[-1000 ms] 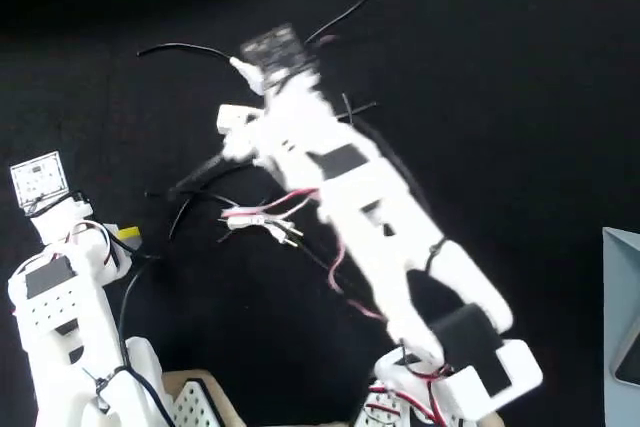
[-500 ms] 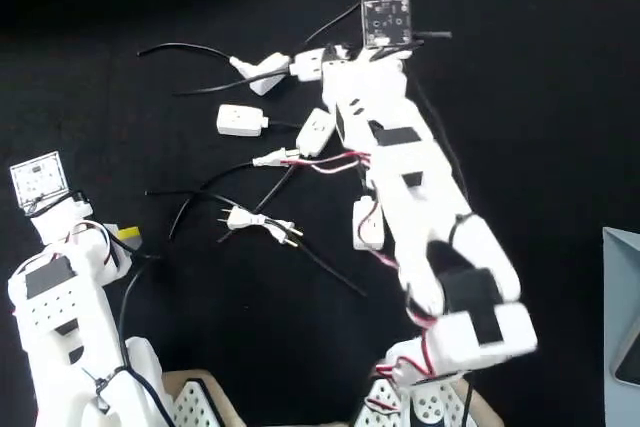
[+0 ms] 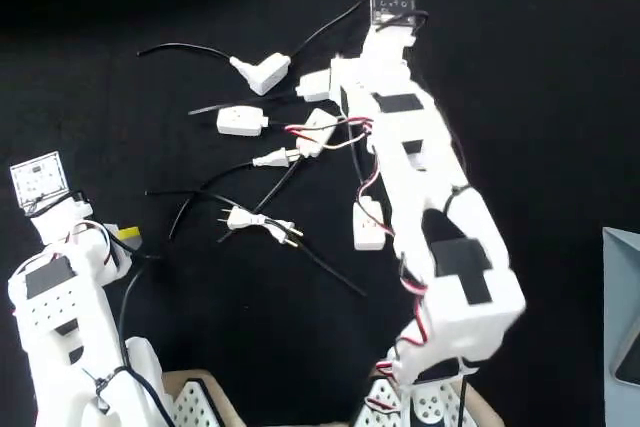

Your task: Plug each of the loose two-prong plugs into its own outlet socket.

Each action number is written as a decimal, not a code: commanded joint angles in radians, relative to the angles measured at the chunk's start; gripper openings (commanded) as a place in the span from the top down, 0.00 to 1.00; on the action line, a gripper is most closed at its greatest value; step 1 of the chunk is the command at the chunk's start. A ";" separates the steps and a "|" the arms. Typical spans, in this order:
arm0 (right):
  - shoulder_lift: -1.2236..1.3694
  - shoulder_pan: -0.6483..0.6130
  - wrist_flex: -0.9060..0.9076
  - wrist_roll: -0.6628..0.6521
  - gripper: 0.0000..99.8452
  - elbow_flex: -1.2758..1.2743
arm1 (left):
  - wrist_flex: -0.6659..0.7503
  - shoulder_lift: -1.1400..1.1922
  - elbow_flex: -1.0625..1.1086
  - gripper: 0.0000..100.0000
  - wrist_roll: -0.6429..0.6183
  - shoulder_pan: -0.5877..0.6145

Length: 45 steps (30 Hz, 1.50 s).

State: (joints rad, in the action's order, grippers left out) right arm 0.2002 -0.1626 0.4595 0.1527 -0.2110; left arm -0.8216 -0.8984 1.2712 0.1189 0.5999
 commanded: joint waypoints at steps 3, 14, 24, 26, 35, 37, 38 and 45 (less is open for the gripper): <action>-0.182 -0.064 0.239 0.012 0.85 0.044 | 0.018 -0.018 -0.004 0.69 -0.006 0.008; -0.220 -0.278 0.408 -0.460 0.85 -0.061 | 0.018 -0.018 -0.004 0.69 -0.005 0.008; 0.051 -0.311 0.497 -0.675 0.84 0.133 | 0.018 -0.018 -0.002 0.69 -0.005 0.008; 0.099 -0.328 0.522 -0.687 0.84 0.189 | 0.018 -0.018 -0.002 0.69 -0.005 0.008; 0.337 -0.354 0.631 -0.735 0.84 0.475 | 0.035 -0.018 0.013 0.69 -0.005 0.010; 0.387 -0.353 0.664 -0.749 0.84 0.547 | 0.041 -0.018 0.018 0.69 -0.005 0.010; 0.412 -0.351 0.680 -0.753 0.84 0.581 | 0.041 -0.018 0.018 0.69 -0.005 0.010; 0.550 -0.348 0.786 -0.815 0.85 0.754 | 0.046 -0.018 0.021 0.69 -0.005 0.010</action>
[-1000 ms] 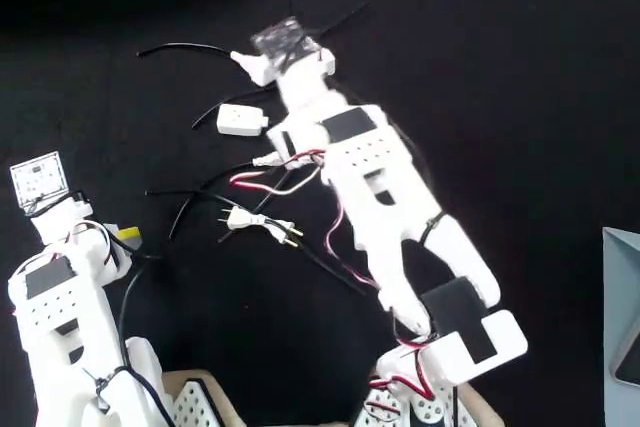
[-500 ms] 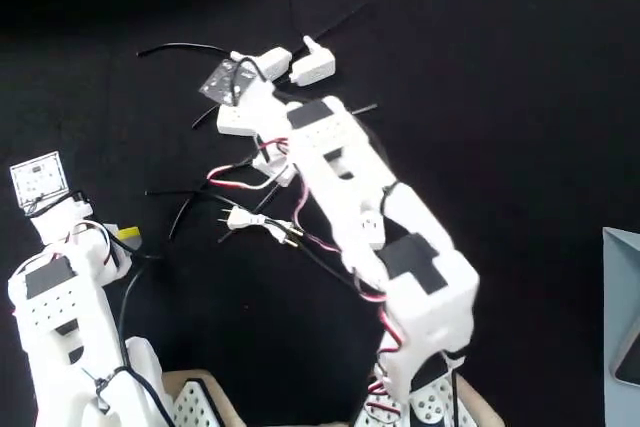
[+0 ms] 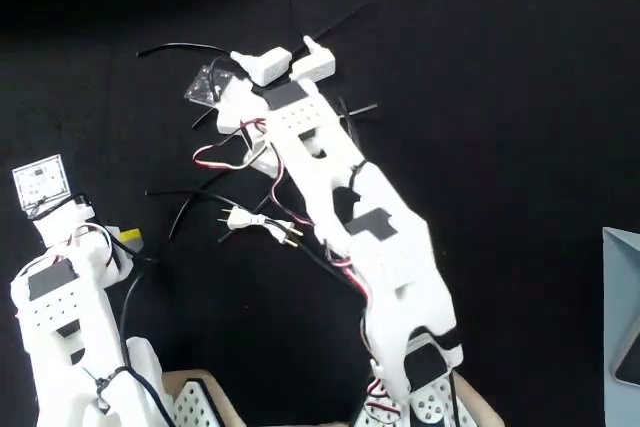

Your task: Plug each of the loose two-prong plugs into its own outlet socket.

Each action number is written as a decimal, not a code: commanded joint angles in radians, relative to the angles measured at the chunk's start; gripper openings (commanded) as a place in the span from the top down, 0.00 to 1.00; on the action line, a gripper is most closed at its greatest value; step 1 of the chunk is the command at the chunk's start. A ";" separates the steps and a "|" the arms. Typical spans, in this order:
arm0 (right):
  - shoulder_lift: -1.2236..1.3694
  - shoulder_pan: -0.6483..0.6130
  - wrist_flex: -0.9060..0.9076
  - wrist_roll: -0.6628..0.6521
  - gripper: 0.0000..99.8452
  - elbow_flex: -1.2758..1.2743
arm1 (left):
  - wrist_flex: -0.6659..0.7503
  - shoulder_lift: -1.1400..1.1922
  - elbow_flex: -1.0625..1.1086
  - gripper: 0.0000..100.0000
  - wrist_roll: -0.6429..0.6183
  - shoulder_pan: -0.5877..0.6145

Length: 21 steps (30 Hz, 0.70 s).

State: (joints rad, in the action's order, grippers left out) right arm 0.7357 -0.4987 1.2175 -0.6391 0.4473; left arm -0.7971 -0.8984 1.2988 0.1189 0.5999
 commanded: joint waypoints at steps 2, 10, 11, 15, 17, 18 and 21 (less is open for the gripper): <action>0.044 -0.011 0.051 -0.037 0.89 0.127 | 0.021 -0.018 -0.007 0.69 -0.005 0.010; 0.081 0.017 0.130 -0.063 0.99 0.209 | 0.021 -0.018 -0.005 0.69 -0.005 0.010; 0.079 0.015 0.153 -0.061 0.99 0.234 | 0.021 -0.018 -0.005 0.69 -0.005 0.010; 0.079 -0.005 0.264 -0.005 0.99 0.398 | 0.021 -0.018 -0.005 0.69 -0.005 0.008; 0.081 -0.026 0.342 0.041 0.99 0.503 | 0.021 -0.018 -0.005 0.69 -0.005 0.008; 0.081 -0.038 0.384 0.068 0.99 0.556 | 0.021 -0.018 -0.005 0.69 -0.005 0.008; 0.084 -0.072 0.502 0.169 0.99 0.707 | 0.021 -0.018 -0.005 0.69 -0.005 0.008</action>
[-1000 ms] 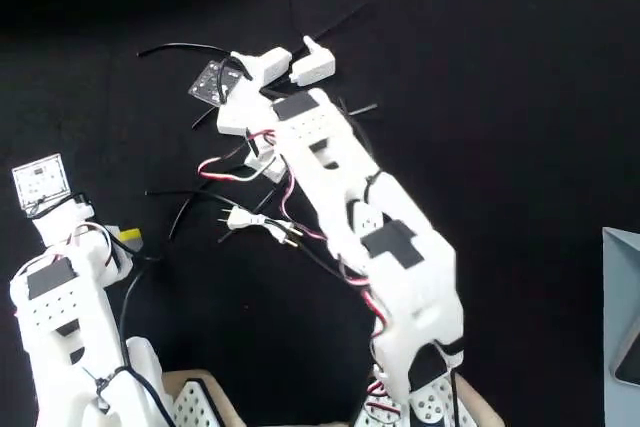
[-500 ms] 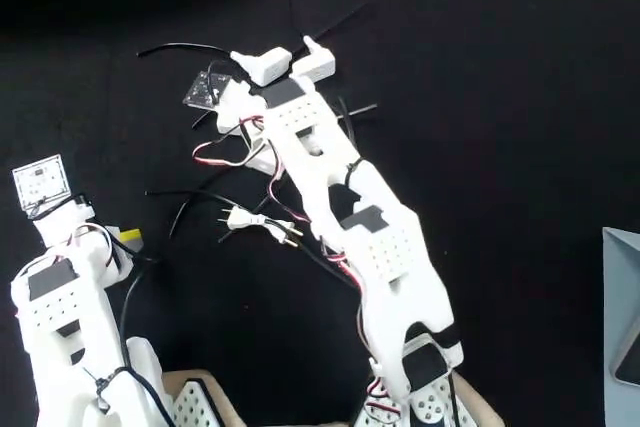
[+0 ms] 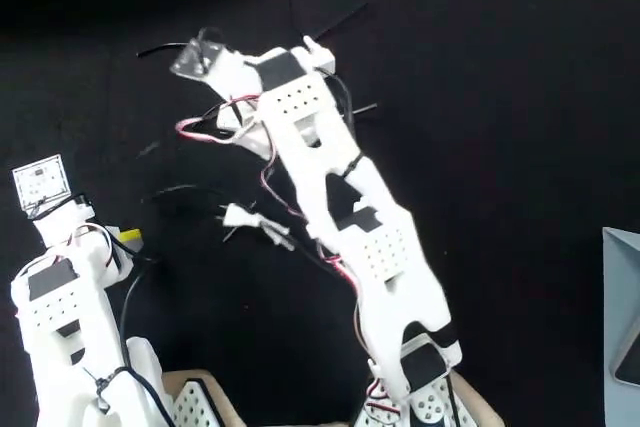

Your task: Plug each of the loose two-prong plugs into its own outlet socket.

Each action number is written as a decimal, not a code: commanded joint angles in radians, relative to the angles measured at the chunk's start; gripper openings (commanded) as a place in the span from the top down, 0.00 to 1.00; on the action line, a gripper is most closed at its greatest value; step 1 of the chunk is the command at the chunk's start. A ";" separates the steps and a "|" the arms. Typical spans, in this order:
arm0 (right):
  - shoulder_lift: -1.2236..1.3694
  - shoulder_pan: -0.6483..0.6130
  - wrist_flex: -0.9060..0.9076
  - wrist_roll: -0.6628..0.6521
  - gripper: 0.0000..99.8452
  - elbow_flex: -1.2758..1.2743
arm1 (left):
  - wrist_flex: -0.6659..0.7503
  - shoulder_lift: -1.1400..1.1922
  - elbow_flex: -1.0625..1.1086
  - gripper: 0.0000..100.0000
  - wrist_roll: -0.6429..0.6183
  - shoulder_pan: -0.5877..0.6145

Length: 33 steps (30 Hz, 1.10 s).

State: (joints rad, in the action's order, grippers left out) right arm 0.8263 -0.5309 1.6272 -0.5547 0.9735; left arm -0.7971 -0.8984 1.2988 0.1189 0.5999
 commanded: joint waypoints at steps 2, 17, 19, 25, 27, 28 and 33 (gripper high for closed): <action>-0.007 -0.054 0.130 0.141 0.99 0.260 | 0.021 -0.018 -0.005 0.69 -0.005 0.008; -0.012 -0.057 0.140 0.489 0.99 0.478 | 0.021 -0.018 -0.005 0.69 -0.005 0.008; -0.013 -0.057 0.140 0.523 0.99 0.489 | 0.021 -0.018 -0.005 0.69 -0.005 0.008; -0.128 -0.052 0.141 0.588 0.99 0.386 | 0.021 -0.018 -0.005 0.69 -0.005 0.008; -0.206 -0.054 0.141 0.601 0.99 0.291 | 0.021 -0.018 -0.005 0.69 -0.005 0.008; -0.249 -0.055 0.141 0.608 0.99 0.232 | 0.021 -0.018 -0.005 0.69 -0.005 0.008; -0.476 -0.052 0.133 0.621 0.99 -0.130 | 0.021 -0.018 -0.005 0.69 -0.005 0.008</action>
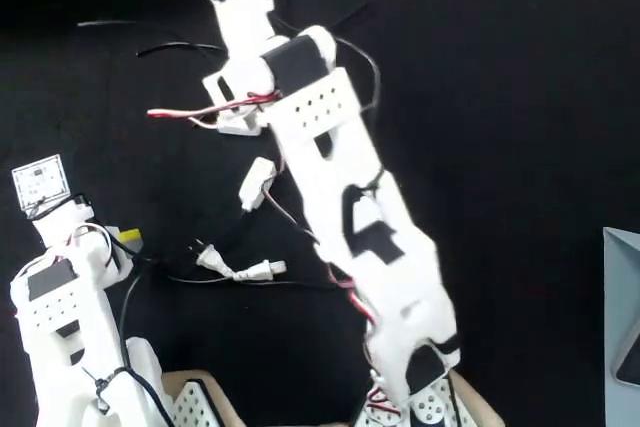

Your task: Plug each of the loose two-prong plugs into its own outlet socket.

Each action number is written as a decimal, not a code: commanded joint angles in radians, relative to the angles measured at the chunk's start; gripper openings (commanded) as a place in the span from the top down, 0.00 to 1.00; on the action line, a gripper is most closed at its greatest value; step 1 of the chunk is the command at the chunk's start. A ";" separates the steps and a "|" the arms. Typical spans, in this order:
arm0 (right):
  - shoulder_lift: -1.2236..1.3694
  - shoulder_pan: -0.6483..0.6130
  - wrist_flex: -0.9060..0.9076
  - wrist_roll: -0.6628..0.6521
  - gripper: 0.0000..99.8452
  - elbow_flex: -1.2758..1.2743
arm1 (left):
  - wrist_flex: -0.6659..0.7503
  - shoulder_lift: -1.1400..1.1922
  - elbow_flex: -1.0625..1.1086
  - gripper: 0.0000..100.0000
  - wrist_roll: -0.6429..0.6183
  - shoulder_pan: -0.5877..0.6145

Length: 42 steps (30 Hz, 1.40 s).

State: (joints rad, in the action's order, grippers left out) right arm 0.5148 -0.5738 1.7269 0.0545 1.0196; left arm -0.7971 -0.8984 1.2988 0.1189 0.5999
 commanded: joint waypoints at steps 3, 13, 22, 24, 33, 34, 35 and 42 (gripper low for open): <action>-0.282 -0.008 -0.003 0.031 0.99 -0.387 | 0.021 -0.018 -0.005 0.69 -0.005 0.005; -0.524 -0.012 -0.741 0.044 0.99 -1.145 | 0.021 -0.018 -0.005 0.69 -0.005 0.008; -0.429 -0.012 -1.341 0.048 0.99 -1.449 | 0.021 -0.018 -0.005 0.69 -0.005 0.008; -0.414 -0.014 -1.363 0.048 0.99 -1.449 | 0.021 -0.018 -0.005 0.69 -0.005 0.008; -0.374 -0.037 -1.356 0.041 0.99 -1.514 | 0.021 -0.018 -0.005 0.69 -0.005 0.008; -0.374 -0.034 -1.356 0.040 0.99 -1.531 | 0.021 -0.018 -0.005 0.69 -0.005 0.008; -0.381 -0.018 -1.355 0.037 0.99 -1.547 | 0.021 -0.018 -0.005 0.69 -0.005 0.008; -0.615 0.057 -1.189 -0.021 0.99 -1.632 | 0.021 -0.018 -0.005 0.69 -0.005 0.007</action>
State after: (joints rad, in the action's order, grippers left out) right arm 0.0483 -0.5416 0.4795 0.0453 -0.6038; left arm -0.7971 -0.8984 1.2988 0.1189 0.5999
